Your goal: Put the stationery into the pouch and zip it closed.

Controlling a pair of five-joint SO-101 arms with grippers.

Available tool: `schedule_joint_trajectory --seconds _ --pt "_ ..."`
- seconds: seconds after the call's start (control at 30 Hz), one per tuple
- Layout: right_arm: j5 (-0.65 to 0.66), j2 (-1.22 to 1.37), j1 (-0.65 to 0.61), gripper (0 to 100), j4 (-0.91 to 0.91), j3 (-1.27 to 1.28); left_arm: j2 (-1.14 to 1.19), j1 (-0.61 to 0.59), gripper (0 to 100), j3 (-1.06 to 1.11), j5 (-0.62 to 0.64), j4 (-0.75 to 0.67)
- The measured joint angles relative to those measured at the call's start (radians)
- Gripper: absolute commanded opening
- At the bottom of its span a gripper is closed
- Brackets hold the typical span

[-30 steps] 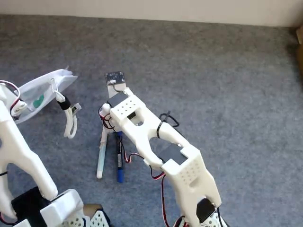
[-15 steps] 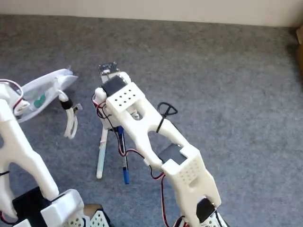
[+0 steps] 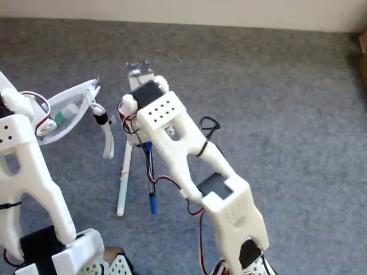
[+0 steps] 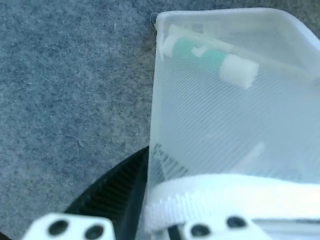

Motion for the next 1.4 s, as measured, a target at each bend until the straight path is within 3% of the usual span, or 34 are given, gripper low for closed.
schedule_joint_trajectory --seconds 0.63,0.83,1.4 --pt "0.0 -0.488 0.054 0.5 0.0 0.173 0.011 0.187 1 -0.069 0.0 0.055" --pt "0.0 -0.594 0.11 0.5 -0.003 0.173 0.012 0.198 1 -0.091 0.0 0.069" --pt "0.0 -0.852 0.137 0.5 -0.256 0.173 0.012 0.198 1 -0.091 0.0 0.069"
